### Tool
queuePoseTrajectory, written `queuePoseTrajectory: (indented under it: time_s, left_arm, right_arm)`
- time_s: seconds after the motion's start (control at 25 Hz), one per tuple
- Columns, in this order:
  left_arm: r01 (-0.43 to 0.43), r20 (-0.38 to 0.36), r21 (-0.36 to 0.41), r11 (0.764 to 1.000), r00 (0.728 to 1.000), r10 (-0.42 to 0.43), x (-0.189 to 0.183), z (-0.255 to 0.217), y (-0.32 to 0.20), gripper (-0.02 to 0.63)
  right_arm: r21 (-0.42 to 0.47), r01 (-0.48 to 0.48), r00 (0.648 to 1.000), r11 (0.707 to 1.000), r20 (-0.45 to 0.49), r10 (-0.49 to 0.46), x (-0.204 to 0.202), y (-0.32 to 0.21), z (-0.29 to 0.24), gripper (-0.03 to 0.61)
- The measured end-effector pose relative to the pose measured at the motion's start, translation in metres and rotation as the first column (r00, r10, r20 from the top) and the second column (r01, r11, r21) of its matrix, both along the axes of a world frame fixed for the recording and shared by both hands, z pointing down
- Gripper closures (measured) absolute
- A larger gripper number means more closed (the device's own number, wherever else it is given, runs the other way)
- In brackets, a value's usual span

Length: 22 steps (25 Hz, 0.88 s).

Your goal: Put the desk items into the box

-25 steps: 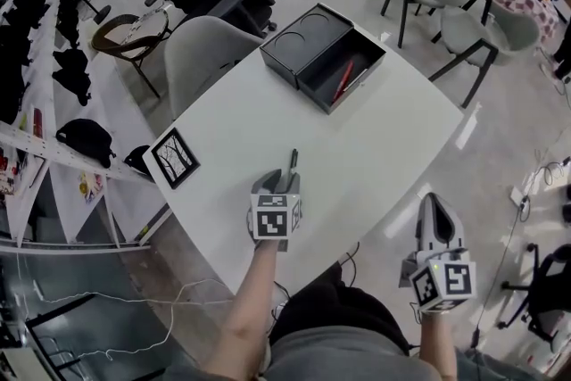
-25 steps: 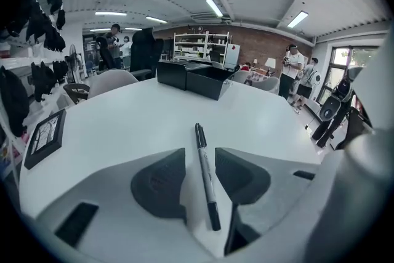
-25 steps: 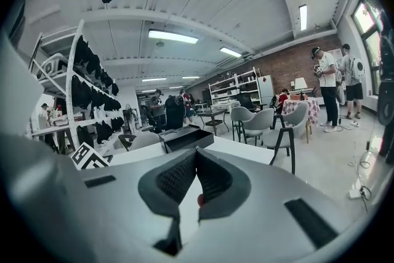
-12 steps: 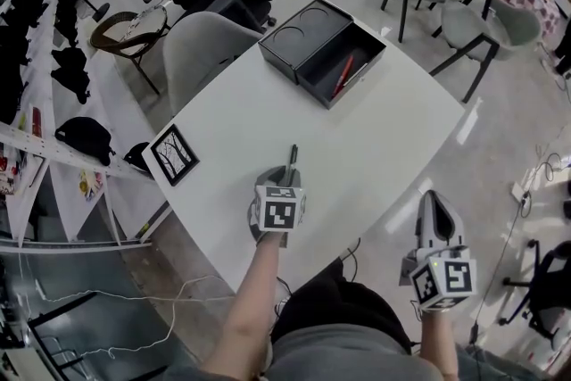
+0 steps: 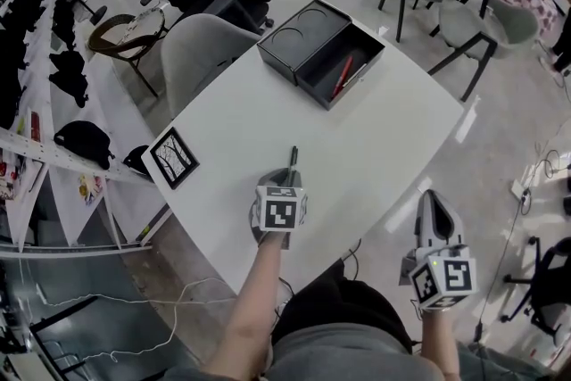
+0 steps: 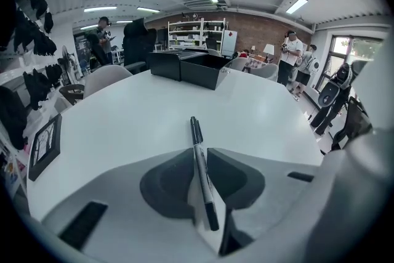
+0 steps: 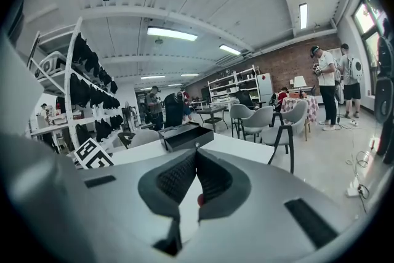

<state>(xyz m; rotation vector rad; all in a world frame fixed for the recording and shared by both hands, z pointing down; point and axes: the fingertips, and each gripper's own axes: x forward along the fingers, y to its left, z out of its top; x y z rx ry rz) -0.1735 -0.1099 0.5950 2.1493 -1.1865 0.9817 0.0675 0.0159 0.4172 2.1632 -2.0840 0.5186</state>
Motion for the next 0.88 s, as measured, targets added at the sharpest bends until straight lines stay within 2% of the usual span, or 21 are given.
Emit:
queuePoseTrajectory:
  time_s: [0.56, 0.68, 0.88]
  left_arm:
    - [-0.031, -0.012, 0.001, 1.0, 0.999, 0.031, 0.004, -0.001, -0.001, 0.568]
    - [-0.047, -0.014, 0.019, 0.999, 0.999, 0.048, 0.004, -0.004, 0.0, 0.568]
    - [-0.059, -0.071, 0.091, 0.994, 0.995, 0.066, 0.015, -0.028, -0.006, 0.568]
  right_arm:
    - [-0.022, -0.012, 1.0, 1.0, -0.017, 0.011, -0.005, 0.001, 0.003, 0.575]
    - [-0.031, -0.013, 1.0, 0.999, -0.004, 0.013, -0.009, 0.002, 0.005, 0.575]
    - [-0.034, -0.024, 1.0, 0.999, -0.012, 0.024, -0.009, 0.001, 0.005, 0.575]
